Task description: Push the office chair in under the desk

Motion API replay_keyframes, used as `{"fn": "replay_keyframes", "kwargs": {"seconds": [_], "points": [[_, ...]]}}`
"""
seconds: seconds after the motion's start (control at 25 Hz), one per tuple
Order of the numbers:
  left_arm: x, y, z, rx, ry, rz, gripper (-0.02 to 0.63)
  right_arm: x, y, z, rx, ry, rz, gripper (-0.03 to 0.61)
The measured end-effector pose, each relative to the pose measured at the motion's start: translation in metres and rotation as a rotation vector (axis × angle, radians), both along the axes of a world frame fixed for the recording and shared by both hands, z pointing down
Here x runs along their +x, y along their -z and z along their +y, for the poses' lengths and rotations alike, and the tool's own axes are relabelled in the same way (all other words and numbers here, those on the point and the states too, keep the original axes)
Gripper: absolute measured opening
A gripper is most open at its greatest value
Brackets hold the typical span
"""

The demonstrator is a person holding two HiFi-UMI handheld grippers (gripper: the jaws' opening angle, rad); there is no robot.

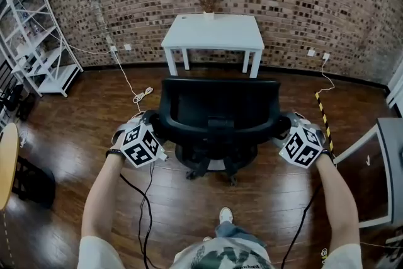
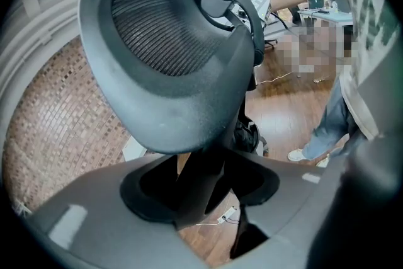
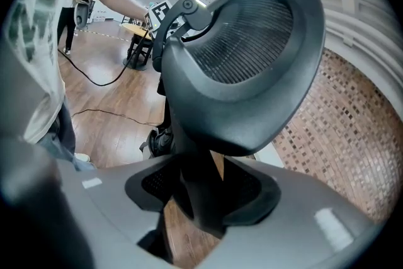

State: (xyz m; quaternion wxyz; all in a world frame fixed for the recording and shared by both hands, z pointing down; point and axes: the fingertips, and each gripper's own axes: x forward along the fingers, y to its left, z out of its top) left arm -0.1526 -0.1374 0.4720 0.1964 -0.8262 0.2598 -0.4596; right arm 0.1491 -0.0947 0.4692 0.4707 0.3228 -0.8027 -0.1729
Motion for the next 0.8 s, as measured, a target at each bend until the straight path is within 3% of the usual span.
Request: {"fn": "replay_keyframes", "kwargs": {"seconds": [0.8], "points": [[0.023, -0.002, -0.094, -0.045, 0.062, -0.013, 0.264, 0.023, -0.001, -0.098, 0.022, 0.052, -0.007, 0.213]]}}
